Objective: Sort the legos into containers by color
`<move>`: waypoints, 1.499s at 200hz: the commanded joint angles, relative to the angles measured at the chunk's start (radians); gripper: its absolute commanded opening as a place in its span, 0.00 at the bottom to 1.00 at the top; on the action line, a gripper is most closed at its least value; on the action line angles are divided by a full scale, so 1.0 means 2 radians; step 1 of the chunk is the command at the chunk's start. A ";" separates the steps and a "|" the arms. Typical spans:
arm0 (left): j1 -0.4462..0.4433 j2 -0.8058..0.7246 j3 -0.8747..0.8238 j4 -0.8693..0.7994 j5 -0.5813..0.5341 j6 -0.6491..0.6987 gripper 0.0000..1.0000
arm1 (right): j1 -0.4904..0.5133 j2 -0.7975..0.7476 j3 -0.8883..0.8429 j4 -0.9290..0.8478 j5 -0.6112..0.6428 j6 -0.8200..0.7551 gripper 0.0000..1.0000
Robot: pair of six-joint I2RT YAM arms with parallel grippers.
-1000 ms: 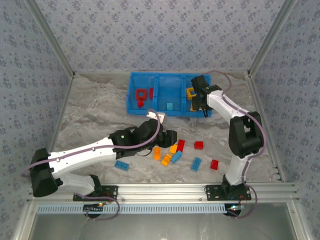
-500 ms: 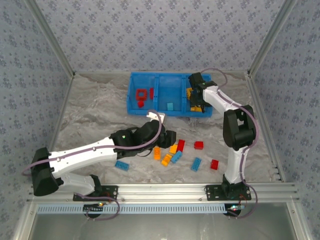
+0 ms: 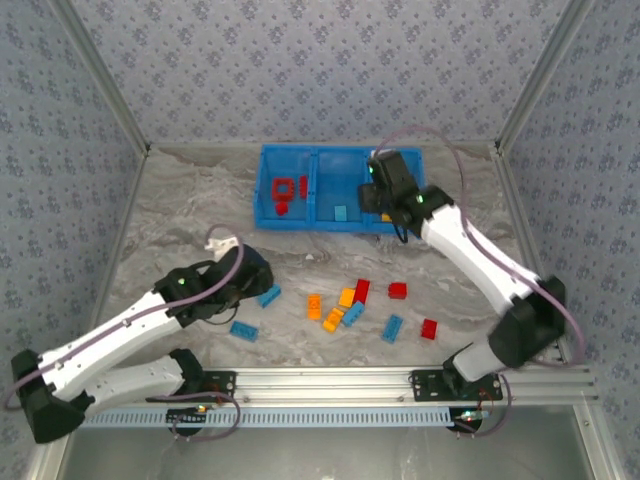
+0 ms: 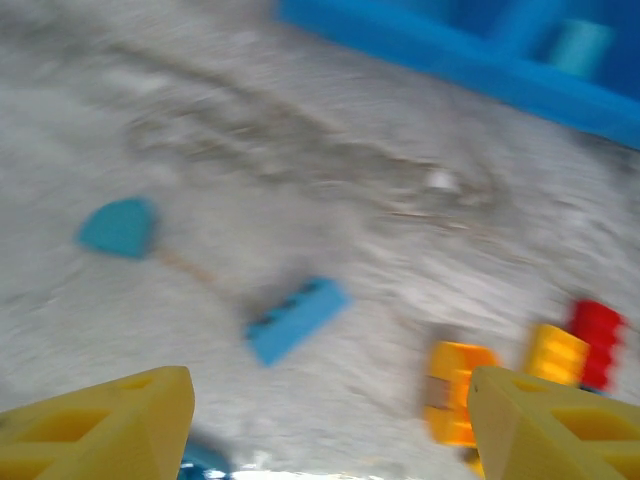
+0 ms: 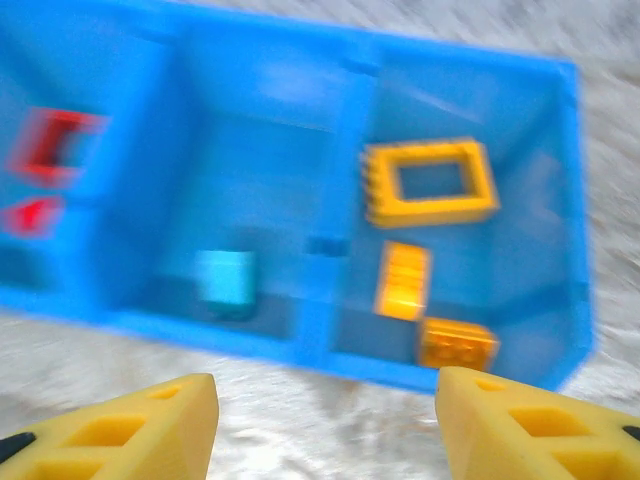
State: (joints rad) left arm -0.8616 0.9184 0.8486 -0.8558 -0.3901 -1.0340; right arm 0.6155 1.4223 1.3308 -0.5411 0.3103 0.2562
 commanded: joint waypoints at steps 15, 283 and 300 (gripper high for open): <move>0.132 -0.015 -0.044 -0.003 0.092 0.052 0.71 | 0.127 -0.108 -0.172 0.140 -0.058 -0.015 0.63; 0.272 0.287 -0.023 0.130 0.176 0.296 0.33 | 0.329 -0.055 -0.246 0.278 -0.081 0.069 0.70; 0.254 0.269 -0.018 0.121 0.169 0.288 0.32 | 0.329 -0.065 -0.243 0.268 -0.065 0.065 0.69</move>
State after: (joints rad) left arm -0.3145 1.5135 0.8085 -0.5995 -0.0490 -0.4377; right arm 1.2716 1.3098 0.8078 0.0097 0.1421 0.4026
